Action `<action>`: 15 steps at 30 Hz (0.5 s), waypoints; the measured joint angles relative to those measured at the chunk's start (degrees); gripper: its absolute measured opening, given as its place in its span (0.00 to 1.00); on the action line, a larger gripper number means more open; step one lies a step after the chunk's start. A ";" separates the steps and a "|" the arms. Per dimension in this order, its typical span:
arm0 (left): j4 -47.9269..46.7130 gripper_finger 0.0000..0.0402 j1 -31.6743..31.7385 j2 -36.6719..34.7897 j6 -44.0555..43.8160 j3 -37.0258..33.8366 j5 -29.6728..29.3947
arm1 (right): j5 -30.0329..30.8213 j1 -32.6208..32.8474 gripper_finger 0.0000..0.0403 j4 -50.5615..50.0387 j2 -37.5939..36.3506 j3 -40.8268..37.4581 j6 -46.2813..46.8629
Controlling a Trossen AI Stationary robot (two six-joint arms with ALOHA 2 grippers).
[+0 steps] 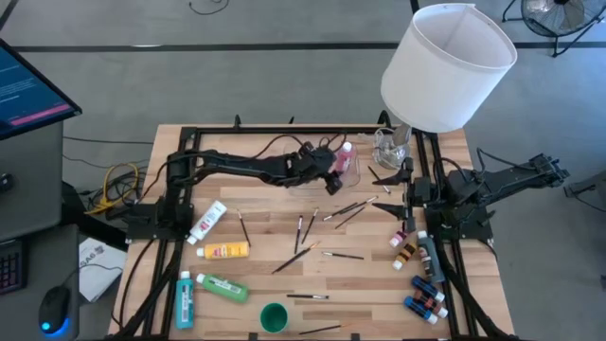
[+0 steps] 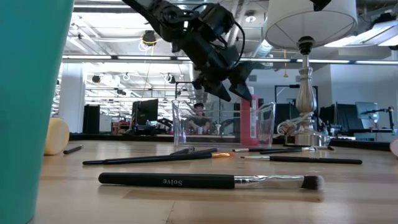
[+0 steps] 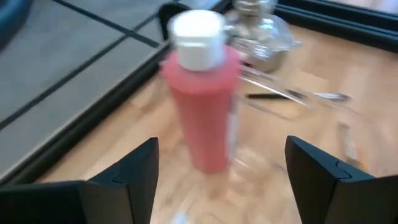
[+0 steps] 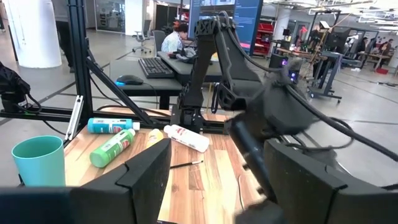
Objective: Pick & Place Paint Supplies
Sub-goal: Put the big yellow paint bottle into the transparent bin
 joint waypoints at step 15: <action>12.57 0.60 -3.94 -26.89 3.42 -33.10 24.06 | 0.00 -0.07 0.62 -0.03 0.00 0.00 0.37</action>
